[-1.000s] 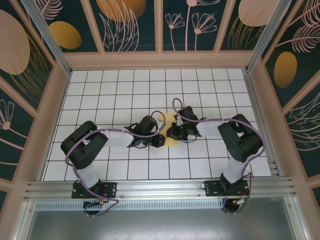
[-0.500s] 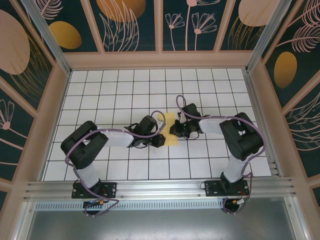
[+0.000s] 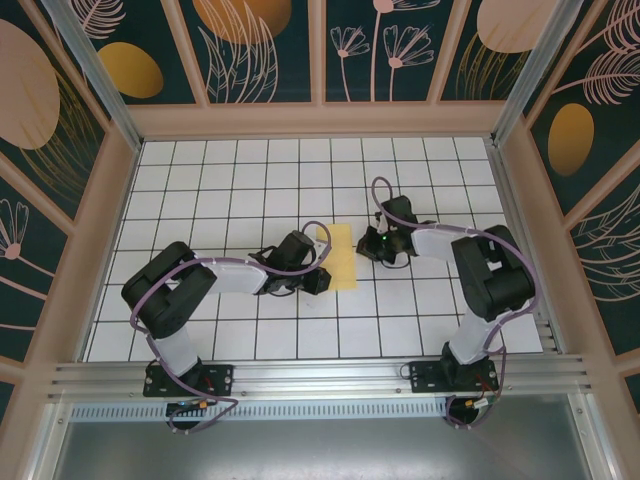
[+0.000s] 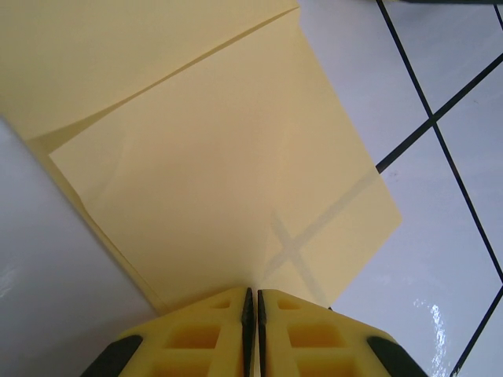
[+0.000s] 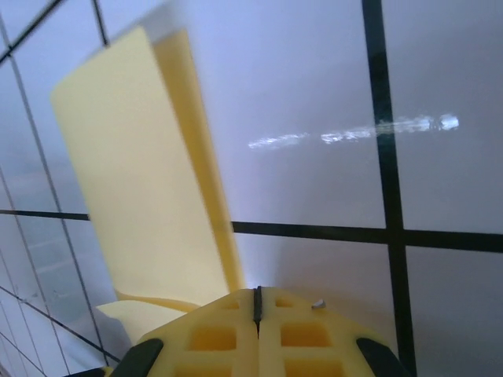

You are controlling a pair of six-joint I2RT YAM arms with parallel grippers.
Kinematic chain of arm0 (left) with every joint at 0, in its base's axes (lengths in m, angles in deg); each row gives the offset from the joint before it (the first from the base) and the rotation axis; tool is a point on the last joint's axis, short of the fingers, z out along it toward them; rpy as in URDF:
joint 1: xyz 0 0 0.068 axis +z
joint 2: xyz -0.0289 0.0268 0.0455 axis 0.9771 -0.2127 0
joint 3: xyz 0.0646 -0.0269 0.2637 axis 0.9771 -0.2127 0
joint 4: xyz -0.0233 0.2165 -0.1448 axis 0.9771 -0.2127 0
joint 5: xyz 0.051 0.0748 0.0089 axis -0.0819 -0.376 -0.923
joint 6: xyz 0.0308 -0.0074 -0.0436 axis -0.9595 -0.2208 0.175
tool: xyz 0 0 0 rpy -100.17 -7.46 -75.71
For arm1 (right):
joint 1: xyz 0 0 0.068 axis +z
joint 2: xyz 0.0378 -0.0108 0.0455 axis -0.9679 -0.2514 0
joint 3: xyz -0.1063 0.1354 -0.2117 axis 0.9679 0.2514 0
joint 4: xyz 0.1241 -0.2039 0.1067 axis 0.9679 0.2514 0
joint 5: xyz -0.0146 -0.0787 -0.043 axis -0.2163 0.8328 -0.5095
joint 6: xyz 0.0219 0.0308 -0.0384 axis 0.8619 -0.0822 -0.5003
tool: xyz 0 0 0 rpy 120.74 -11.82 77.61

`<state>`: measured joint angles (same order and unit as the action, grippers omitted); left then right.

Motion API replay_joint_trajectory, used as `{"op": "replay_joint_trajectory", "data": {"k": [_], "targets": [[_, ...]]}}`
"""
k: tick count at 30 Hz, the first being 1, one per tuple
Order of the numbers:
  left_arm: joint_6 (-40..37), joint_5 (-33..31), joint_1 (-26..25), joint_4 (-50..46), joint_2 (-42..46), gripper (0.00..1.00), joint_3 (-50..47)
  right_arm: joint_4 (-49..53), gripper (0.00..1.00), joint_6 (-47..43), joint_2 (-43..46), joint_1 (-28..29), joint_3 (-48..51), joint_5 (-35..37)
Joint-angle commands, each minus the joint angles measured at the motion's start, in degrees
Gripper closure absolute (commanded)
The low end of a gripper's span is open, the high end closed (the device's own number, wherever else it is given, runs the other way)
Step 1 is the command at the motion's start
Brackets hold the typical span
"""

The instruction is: Fold a paper plane with a square sheet of paper (fold left side to right side)

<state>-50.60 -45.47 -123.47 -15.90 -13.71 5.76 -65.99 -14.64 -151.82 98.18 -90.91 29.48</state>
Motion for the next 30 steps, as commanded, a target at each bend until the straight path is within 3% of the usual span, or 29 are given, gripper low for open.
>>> {"op": "replay_joint_trajectory", "data": {"k": [1, 9, 15, 22, 30], "targets": [[-1.21, -0.69, -0.10, -5.25, -0.70, 0.85, -0.55, 1.73, 1.00, -1.08, 4.53, 1.33, -0.16, 1.05], [-1.13, -1.04, -0.03, -5.10, -0.70, 0.85, -0.34, -4.26, 1.00, 3.21, 0.78, 7.55, 0.00, -3.10], [-1.21, -1.21, 0.00, -5.02, -0.52, 0.84, 0.09, -3.25, 1.00, 2.70, -5.03, 7.16, -2.50, -0.85], [-0.71, -0.50, 0.03, -5.52, 2.10, 0.79, 1.92, -0.04, 1.00, 2.33, -5.70, 6.17, -1.36, 1.31], [0.12, 8.90, -0.19, -4.86, 6.33, 0.78, 4.17, 0.01, 1.00, 2.19, -5.69, 6.09, -0.56, 0.98]]}}
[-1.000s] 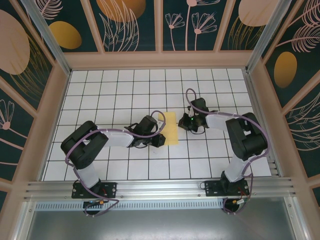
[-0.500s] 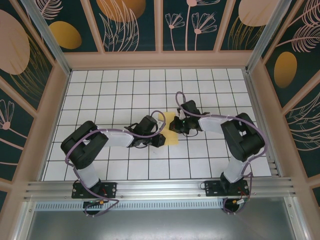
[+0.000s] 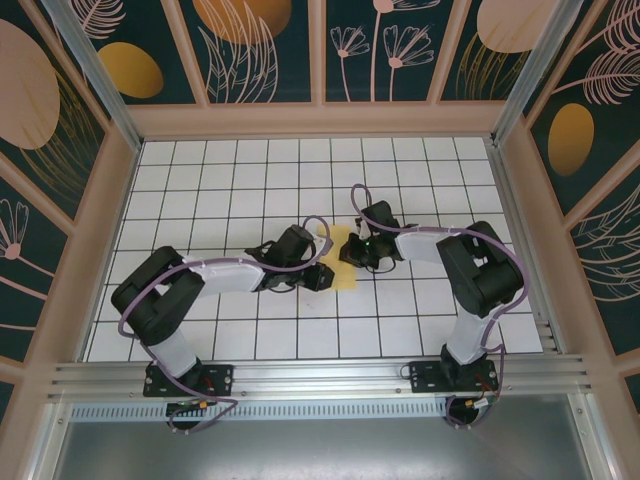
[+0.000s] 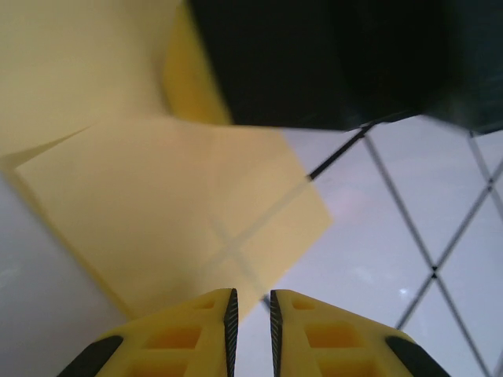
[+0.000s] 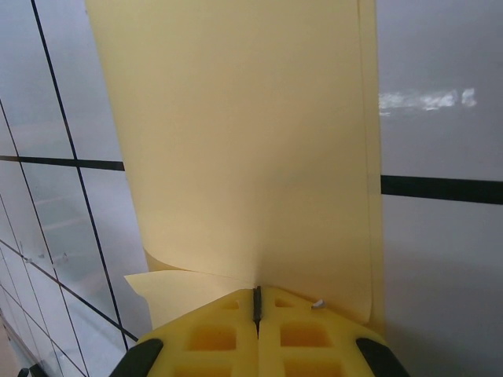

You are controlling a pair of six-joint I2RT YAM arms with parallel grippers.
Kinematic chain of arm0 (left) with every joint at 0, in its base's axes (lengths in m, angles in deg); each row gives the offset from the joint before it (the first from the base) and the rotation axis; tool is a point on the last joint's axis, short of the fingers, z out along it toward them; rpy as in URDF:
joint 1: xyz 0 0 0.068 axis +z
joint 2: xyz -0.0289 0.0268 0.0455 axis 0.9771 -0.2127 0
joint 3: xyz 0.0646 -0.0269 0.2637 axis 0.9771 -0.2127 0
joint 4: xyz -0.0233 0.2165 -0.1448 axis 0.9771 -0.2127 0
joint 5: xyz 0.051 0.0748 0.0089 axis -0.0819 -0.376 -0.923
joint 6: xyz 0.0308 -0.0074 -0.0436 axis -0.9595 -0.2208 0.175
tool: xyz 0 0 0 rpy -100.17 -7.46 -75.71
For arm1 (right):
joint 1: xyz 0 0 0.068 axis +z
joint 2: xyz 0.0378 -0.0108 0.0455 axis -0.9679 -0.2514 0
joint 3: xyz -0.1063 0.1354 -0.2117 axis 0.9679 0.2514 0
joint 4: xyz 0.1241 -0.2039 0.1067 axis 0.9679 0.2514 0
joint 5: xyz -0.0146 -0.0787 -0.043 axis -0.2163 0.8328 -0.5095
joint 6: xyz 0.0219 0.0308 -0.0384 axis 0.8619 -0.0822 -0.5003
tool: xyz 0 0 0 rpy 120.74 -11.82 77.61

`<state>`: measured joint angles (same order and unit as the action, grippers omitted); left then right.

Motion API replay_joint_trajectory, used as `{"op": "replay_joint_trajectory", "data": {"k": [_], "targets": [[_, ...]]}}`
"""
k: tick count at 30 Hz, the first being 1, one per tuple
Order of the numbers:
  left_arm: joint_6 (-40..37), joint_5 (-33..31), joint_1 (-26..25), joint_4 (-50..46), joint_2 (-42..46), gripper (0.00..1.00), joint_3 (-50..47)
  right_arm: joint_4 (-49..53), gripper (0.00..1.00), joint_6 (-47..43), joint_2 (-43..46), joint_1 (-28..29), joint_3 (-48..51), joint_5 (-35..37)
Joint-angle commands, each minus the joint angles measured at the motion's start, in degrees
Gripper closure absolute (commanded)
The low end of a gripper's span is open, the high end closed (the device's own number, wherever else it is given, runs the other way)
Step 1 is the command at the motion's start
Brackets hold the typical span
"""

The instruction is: Fold a paper plane with a square sheet of paper (fold left side to right side)

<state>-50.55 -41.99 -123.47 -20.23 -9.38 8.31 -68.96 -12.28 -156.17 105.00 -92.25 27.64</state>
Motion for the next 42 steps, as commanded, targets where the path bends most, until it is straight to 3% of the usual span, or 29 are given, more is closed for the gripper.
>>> {"op": "replay_joint_trajectory", "data": {"k": [1, 9, 17, 29, 39, 42], "targets": [[-0.06, 6.28, -0.30, -0.73, 1.96, 0.78, 1.78, 3.08, 1.00, -0.20, -1.31, -0.73, 0.58, 2.81], [-0.64, 7.20, -0.56, -0.60, -4.07, 0.78, 1.96, 3.42, 1.00, 0.06, -1.60, -0.73, 0.65, 2.81], [-0.46, -0.28, -0.52, -0.35, -4.50, 0.77, 1.68, 4.15, 1.00, -0.01, -1.48, -0.73, 0.49, 2.86], [-1.00, 0.35, -0.52, -0.42, -5.43, 0.77, 0.43, 5.15, 1.00, -0.41, -1.54, -0.72, 0.21, 3.69], [-1.86, 6.17, -0.51, 0.22, -4.11, 0.77, 0.24, 5.33, 1.00, -0.37, -1.92, -0.78, -0.06, 3.78], [-2.26, 5.42, -0.48, -0.35, -5.06, 0.77, 0.15, 5.40, 1.00, -0.39, -1.99, -0.82, -0.14, 3.78]]}}
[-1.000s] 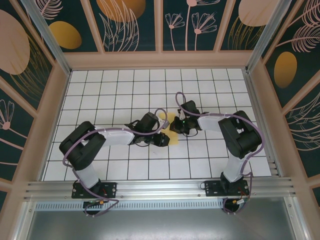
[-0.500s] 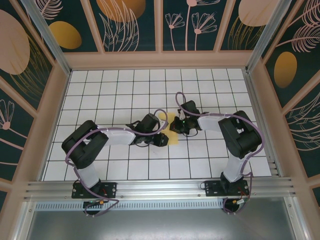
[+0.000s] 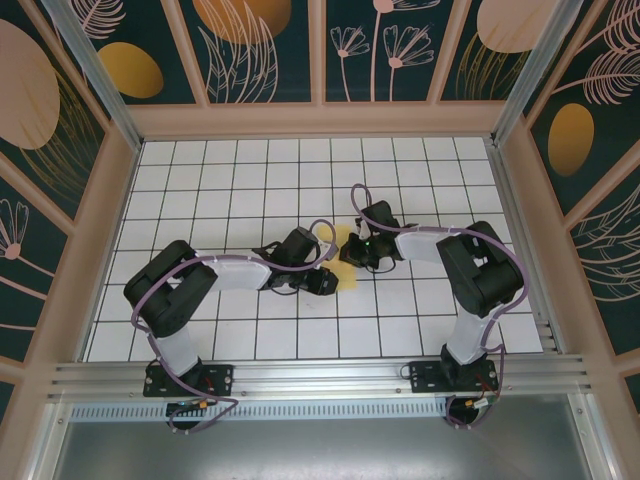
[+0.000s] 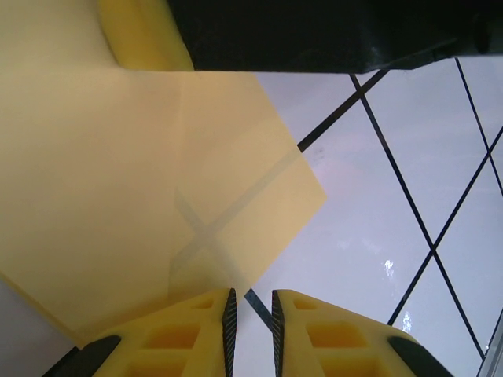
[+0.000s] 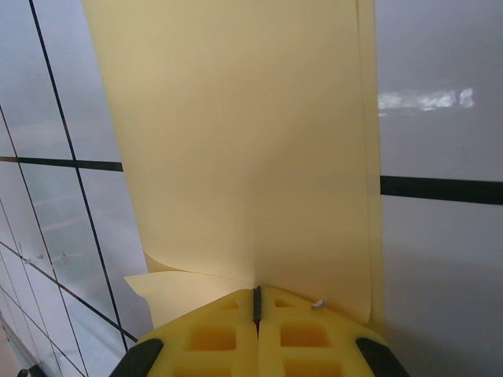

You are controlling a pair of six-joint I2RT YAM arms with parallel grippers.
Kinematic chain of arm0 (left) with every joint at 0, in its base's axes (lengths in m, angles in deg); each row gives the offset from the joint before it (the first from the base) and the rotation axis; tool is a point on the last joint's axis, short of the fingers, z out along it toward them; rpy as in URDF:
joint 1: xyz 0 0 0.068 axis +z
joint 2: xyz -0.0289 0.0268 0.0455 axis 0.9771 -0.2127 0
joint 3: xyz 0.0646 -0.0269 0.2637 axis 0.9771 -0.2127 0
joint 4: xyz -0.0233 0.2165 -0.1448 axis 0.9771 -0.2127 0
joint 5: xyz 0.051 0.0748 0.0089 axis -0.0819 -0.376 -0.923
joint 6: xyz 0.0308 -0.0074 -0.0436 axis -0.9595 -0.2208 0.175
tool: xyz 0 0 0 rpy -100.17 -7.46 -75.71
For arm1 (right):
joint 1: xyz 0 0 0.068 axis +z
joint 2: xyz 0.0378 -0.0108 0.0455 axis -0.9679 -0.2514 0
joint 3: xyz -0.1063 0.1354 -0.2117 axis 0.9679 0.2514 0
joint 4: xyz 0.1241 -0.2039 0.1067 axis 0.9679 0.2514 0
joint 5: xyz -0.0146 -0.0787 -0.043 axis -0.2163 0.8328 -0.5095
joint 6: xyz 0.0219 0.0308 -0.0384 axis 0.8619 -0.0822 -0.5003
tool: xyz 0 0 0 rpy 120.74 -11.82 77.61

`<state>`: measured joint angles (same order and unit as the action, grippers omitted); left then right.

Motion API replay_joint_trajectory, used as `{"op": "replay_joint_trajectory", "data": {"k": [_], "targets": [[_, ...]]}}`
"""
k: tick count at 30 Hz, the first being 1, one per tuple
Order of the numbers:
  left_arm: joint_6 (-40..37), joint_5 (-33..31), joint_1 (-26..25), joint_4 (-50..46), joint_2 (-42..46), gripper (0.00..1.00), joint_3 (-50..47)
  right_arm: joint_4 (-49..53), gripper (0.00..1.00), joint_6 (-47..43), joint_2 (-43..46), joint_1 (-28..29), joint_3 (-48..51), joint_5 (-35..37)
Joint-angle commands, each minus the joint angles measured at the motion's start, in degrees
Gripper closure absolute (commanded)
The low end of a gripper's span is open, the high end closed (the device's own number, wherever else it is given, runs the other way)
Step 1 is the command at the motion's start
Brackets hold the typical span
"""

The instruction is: Fold a paper plane with a square sheet of paper (fold left side to right side)

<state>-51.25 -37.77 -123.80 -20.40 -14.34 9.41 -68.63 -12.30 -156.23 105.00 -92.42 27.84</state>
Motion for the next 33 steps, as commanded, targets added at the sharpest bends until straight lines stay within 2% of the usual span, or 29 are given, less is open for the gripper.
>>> {"op": "replay_joint_trajectory", "data": {"k": [1, 6, 14, 33], "targets": [[-1.61, 0.63, -0.23, -0.30, -0.44, 0.77, -0.97, 5.16, 1.00, -0.46, -1.97, -0.82, 0.16, 3.58], [-1.02, -3.88, -0.22, -0.92, -0.94, 0.78, -1.25, 5.71, 1.00, -0.60, -1.88, -0.80, 0.12, 4.10], [-0.12, -6.23, -0.14, -0.49, 0.06, 0.78, -2.83, 5.89, 1.00, -0.63, -1.86, -0.91, 0.21, 4.20], [3.99, -2.62, -0.13, 4.51, 5.40, 0.78, -12.56, 6.05, 1.00, -0.45, -2.87, -1.96, 0.92, 3.95]]}}
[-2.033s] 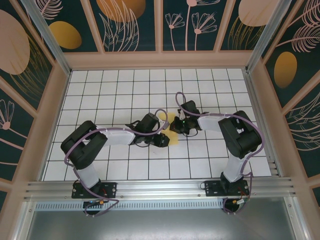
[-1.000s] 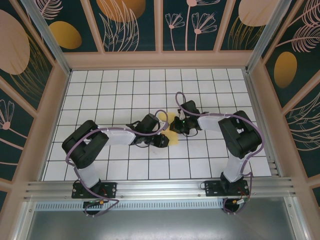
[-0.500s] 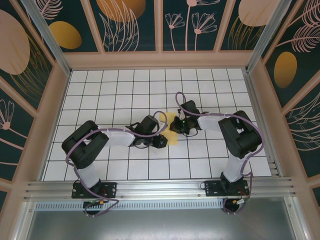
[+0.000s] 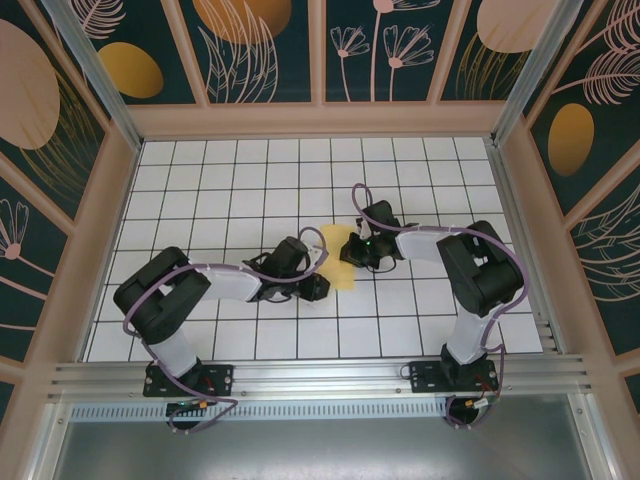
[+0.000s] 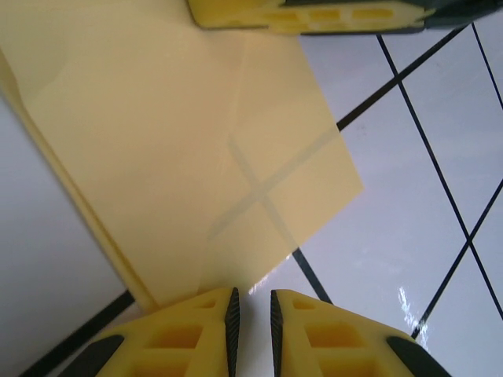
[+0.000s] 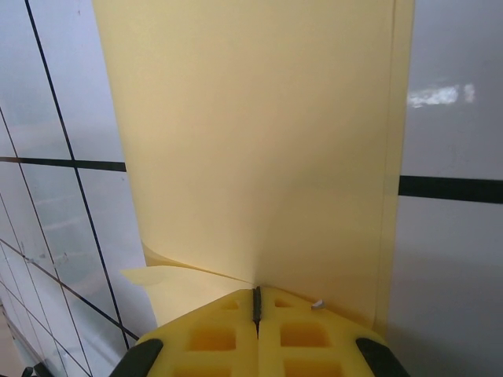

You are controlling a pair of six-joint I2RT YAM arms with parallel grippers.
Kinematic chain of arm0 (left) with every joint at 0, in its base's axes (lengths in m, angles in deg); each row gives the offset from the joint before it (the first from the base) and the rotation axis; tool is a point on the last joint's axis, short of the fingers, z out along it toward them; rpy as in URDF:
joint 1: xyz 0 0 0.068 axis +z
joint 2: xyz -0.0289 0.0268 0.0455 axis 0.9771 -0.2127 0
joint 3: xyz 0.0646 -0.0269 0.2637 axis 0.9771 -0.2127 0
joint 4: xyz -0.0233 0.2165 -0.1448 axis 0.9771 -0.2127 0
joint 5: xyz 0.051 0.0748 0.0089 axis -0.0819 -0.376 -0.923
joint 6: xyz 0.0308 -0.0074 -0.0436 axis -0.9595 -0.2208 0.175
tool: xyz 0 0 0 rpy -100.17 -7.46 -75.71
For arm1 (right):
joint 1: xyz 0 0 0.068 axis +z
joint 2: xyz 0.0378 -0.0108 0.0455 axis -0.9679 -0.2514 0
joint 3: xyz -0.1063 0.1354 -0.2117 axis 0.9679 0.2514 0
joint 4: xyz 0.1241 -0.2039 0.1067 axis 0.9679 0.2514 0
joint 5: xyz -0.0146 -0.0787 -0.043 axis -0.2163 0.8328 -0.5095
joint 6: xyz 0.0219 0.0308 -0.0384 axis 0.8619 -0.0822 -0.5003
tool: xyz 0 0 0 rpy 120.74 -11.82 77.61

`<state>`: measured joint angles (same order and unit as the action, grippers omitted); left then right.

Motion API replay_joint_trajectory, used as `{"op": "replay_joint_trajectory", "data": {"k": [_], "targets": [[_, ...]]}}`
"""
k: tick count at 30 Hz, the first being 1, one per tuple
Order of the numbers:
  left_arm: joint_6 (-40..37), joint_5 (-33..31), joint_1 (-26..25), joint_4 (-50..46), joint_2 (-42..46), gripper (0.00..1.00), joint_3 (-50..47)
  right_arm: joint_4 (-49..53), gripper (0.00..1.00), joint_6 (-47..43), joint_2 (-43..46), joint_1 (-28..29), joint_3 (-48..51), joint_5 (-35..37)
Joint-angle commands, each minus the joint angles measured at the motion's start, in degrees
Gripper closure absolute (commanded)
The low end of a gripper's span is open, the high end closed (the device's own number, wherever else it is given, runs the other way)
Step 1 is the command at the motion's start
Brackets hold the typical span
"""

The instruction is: Fold a paper plane with a square sheet of paper (fold left side to right side)

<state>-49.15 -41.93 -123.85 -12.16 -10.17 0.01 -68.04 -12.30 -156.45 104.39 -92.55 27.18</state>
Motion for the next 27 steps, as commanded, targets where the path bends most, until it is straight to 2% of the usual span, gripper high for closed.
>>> {"op": "replay_joint_trajectory", "data": {"k": [1, 7, 13, 20, 27], "targets": [[2.26, 1.66, -0.08, -3.39, 1.62, 0.78, -3.89, 5.50, 1.00, -0.44, -2.71, -1.26, 1.06, 4.46], [3.41, 2.37, 0.51, -2.89, 5.67, 0.78, -5.19, 5.42, 1.00, -0.45, -2.32, -1.34, 0.95, 4.33], [2.86, 3.84, 1.22, -3.82, 7.85, 0.77, 0.52, 5.14, 1.00, -0.36, -2.14, -1.26, 0.88, 3.92], [2.00, 1.30, 2.02, -4.17, 0.80, 0.74, 6.69, 5.29, 1.00, -0.43, -1.76, -1.22, 0.86, 3.88], [1.79, 1.04, 2.10, -3.90, -4.05, 0.75, 6.08, 5.22, 1.00, -0.51, -1.66, -1.26, 0.79, 3.62]]}}
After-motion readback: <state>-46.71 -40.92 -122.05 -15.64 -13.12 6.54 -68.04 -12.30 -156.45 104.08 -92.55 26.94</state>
